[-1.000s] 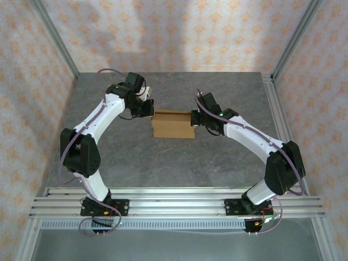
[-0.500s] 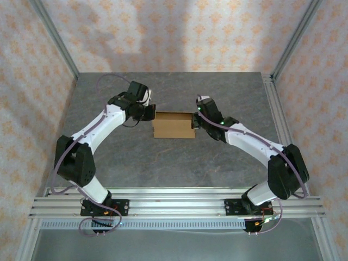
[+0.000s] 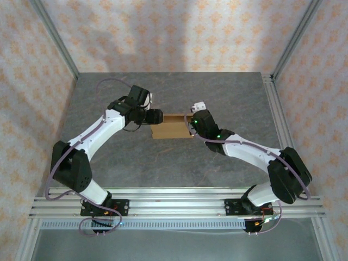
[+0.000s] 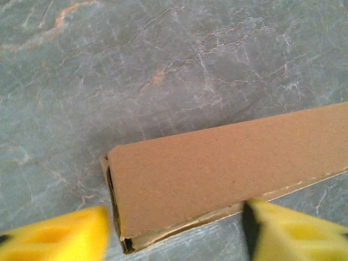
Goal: Fold the paper box
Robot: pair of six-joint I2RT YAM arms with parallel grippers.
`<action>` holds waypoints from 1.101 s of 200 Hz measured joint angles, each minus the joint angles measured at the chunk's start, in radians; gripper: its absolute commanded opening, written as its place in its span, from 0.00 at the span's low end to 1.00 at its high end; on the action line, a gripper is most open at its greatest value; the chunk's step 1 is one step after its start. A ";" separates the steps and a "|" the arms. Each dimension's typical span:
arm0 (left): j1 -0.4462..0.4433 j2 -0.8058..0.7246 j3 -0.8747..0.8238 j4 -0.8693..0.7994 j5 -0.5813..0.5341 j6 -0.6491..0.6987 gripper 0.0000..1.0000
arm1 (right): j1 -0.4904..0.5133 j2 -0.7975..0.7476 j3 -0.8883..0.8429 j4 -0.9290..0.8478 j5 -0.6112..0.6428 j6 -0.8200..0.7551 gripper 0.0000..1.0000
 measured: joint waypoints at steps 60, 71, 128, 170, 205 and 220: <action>0.003 -0.045 -0.033 -0.040 -0.007 -0.053 1.00 | 0.003 0.000 -0.002 0.006 0.011 -0.011 0.00; 0.011 -0.066 -0.050 -0.018 -0.004 -0.092 1.00 | 0.004 0.000 -0.002 0.006 0.011 -0.012 0.00; 0.034 -0.108 -0.094 0.127 0.045 -0.263 0.91 | 0.005 0.001 -0.002 0.006 0.015 -0.011 0.00; 0.035 -0.069 -0.109 0.136 0.034 -0.344 0.71 | 0.005 0.001 -0.002 0.006 0.018 -0.010 0.00; 0.034 -0.049 -0.151 0.162 0.040 -0.420 0.59 | 0.005 0.003 0.001 0.004 0.018 -0.003 0.00; 0.032 -0.049 -0.157 0.180 0.038 -0.446 0.57 | 0.005 0.003 0.002 0.002 0.018 0.005 0.00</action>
